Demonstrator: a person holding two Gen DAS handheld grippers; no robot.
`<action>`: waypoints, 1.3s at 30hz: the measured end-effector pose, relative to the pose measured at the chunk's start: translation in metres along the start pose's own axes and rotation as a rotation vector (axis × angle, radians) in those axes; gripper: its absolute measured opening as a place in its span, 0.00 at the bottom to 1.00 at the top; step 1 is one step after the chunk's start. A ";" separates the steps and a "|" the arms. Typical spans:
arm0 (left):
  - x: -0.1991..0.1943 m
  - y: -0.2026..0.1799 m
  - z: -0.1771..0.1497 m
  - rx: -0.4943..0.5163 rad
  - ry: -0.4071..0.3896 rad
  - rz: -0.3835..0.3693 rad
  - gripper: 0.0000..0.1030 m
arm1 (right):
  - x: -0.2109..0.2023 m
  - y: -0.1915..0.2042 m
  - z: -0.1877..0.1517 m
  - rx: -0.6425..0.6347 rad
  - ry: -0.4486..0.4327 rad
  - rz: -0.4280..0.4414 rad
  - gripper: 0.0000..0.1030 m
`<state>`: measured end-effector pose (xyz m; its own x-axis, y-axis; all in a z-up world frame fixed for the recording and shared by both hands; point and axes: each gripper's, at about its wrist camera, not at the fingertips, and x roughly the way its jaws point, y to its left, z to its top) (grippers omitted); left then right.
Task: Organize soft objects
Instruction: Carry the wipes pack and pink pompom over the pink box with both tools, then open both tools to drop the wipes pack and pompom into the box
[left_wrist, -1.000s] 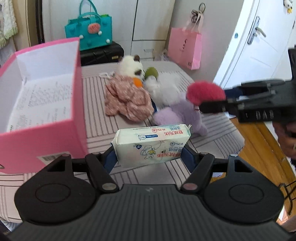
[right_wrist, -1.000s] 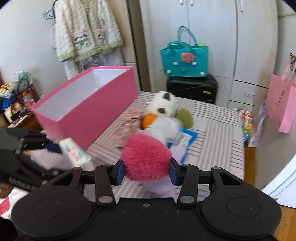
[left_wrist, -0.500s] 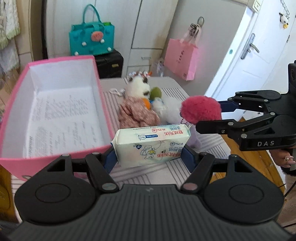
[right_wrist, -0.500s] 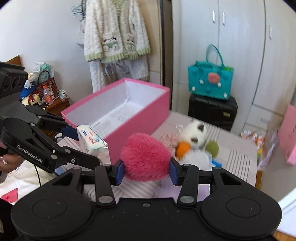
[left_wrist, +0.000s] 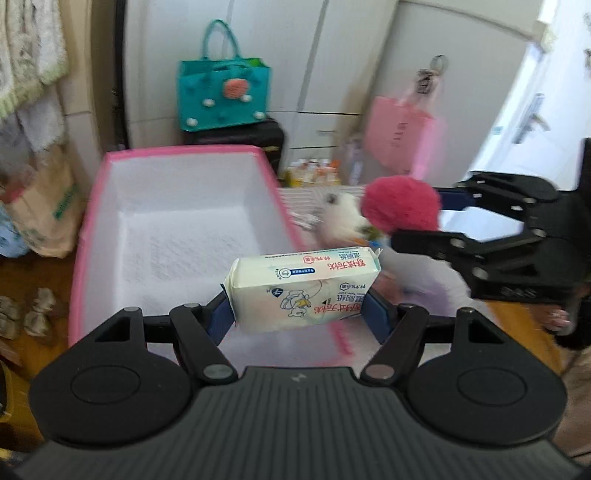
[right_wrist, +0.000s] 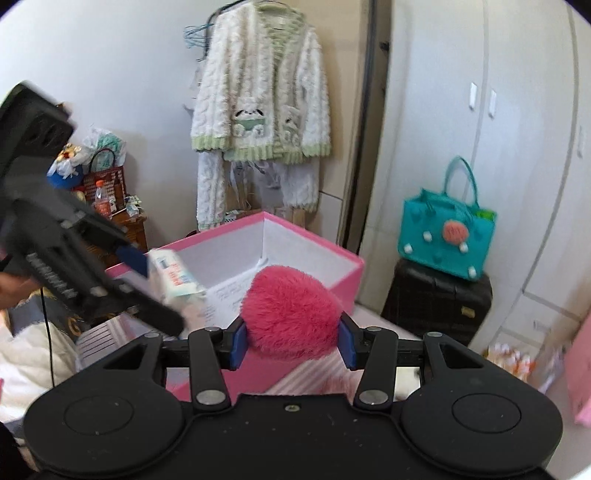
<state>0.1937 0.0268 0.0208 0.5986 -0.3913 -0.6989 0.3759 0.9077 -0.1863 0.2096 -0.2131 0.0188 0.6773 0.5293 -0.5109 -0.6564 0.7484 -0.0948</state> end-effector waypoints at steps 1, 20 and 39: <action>0.007 0.005 0.007 0.008 0.007 0.025 0.69 | 0.009 0.000 0.004 -0.023 0.001 0.000 0.52; 0.133 0.079 0.082 0.021 0.234 0.236 0.69 | 0.171 -0.022 0.049 -0.312 0.259 0.059 0.52; 0.155 0.105 0.102 -0.021 0.267 0.227 0.72 | 0.217 0.005 0.064 -0.559 0.447 0.005 0.65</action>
<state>0.3979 0.0460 -0.0364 0.4578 -0.1283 -0.8797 0.2381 0.9711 -0.0177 0.3750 -0.0687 -0.0378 0.5513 0.2286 -0.8024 -0.8123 0.3662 -0.4539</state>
